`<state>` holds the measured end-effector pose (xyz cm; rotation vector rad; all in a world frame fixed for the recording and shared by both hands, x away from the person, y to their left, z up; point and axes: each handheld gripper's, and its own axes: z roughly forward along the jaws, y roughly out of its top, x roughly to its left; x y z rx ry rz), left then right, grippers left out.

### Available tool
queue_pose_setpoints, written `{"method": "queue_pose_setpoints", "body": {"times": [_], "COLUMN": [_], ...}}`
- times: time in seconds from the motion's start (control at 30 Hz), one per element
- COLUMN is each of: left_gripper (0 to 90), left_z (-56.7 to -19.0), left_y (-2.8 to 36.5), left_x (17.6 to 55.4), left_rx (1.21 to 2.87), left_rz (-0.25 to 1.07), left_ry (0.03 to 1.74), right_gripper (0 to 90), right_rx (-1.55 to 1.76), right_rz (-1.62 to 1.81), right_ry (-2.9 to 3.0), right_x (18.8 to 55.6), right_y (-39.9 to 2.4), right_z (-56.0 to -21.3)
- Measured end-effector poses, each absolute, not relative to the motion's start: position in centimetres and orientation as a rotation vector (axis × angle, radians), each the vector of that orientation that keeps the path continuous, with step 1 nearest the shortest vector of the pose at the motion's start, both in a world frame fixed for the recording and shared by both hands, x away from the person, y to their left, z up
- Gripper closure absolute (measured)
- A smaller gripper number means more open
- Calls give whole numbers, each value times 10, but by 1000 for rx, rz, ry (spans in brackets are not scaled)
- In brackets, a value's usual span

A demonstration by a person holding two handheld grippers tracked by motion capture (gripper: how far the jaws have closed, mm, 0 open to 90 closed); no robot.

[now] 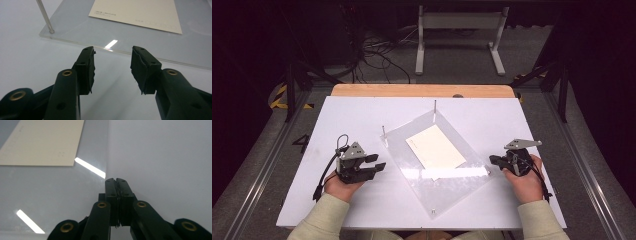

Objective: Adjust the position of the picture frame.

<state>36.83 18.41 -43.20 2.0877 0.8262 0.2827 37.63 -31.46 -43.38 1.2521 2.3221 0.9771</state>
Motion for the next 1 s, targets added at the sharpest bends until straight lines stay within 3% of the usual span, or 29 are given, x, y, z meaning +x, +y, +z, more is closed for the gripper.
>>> {"method": "queue_pose_setpoints", "body": {"times": [0.2, 0.47, 1.0], "left_gripper": [587, 774, 813], "left_z": [-434, -439, -443], "left_y": [192, 202, 210], "left_x": [368, 374, 379], "left_rx": [2062, 2070, 2078], "left_rz": [243, 232, 251], "left_ry": [855, 997, 1049], "right_gripper": [894, 895, 893], "right_rx": [1270, 1240, 938], "right_rz": [954, 998, 1016], "right_ry": [2403, 2520, 2802], "right_x": [379, 367, 335], "right_y": [-314, -304, -229], "right_z": [-445, -444, -445]}}
